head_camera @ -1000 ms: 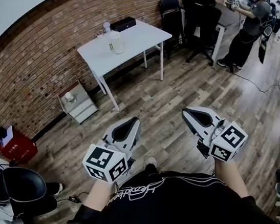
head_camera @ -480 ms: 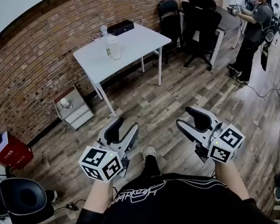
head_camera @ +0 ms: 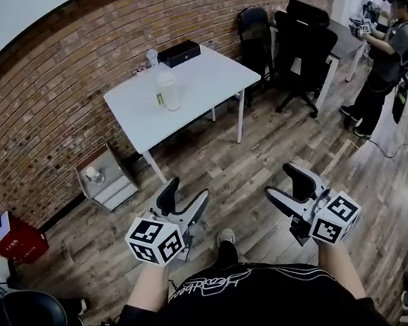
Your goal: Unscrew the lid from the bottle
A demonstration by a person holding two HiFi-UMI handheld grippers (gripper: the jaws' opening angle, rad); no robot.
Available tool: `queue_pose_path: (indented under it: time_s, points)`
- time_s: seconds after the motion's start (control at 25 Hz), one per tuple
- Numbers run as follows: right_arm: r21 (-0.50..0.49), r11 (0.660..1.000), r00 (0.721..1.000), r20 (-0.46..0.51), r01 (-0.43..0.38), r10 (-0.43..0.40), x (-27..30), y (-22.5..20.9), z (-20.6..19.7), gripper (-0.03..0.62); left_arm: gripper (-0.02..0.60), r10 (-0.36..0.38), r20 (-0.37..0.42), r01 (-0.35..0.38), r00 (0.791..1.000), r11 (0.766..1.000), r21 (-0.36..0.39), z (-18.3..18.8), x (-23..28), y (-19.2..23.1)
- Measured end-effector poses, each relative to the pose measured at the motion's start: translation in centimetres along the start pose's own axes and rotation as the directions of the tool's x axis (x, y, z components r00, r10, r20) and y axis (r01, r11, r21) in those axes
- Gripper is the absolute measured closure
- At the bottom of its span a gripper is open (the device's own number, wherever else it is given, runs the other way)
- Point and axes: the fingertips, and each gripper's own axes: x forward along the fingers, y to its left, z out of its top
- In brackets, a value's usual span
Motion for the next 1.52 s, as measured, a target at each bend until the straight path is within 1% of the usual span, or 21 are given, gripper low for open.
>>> queue_pose_path:
  time_s: [0.16,0.32,0.4,0.48,0.6,0.8,0.88,1.0,1.12,1.24,1.36,1.52]
  points:
    - [0.031,0.999,0.999,-0.034,-0.008,0.009,5.5,-5.7,0.6,0.264,0.221,0.054,-0.007,-0.054,0.999,0.998,-0.031,1.1,5.8,5.9]
    - [0.077,0.997,0.999,-0.041,-0.003,0.006,12.1,-12.0,0.9,0.266,0.218,0.083,-0.024,-0.084,0.996,0.995,-0.051,2.1,11.0,12.4]
    - [0.107,0.994,0.998,-0.056,-0.022,0.028,15.6,-14.6,0.4,0.266,0.216,0.103,-0.039,-0.105,0.994,0.993,-0.061,2.5,12.9,15.2]
    - [0.133,0.99,0.996,-0.065,-0.048,0.057,18.4,-16.2,0.1,0.266,0.216,0.118,-0.06,-0.122,0.991,0.99,-0.07,2.5,14.4,17.4]
    - [0.125,0.989,0.994,-0.071,-0.075,0.084,21.4,-17.8,0.4,0.266,0.215,0.123,-0.079,-0.129,0.989,0.988,-0.08,2.9,16.5,19.6]
    - [0.108,0.985,0.989,-0.049,-0.136,0.142,24.3,-19.4,2.2,0.263,0.215,0.135,-0.099,-0.143,0.986,0.987,-0.076,3.9,19.0,21.2]
    - [0.104,0.981,0.985,-0.039,-0.165,0.17,25.6,-20.3,2.8,0.263,0.215,0.149,-0.098,-0.157,0.984,0.985,-0.075,4.1,19.9,22.0]
    - [0.09,0.973,0.975,-0.052,-0.211,0.216,28.4,-22.0,3.2,0.263,0.213,0.184,-0.101,-0.191,0.978,0.979,-0.066,4.0,21.6,23.9]
    - [0.078,0.96,0.959,-0.072,-0.268,0.273,31.8,-23.8,3.6,0.263,0.21,0.234,-0.13,-0.241,0.964,0.97,-0.043,3.3,23.7,26.5]
    - [0.085,0.938,0.933,-0.104,-0.336,0.344,35.7,-25.6,3.7,0.263,0.209,0.291,-0.147,-0.299,0.945,0.954,-0.034,2.9,25.7,29.5]
    - [0.064,0.909,0.898,-0.142,-0.411,0.416,39.6,-26.9,3.8,0.263,0.209,0.335,-0.169,-0.348,0.927,0.936,-0.051,2.4,28.2,32.5]
    - [0.027,0.859,0.84,-0.193,-0.512,0.507,44.4,-27.5,4.0,0.263,0.209,0.389,-0.188,-0.405,0.902,0.913,-0.052,2.1,30.8,35.7]
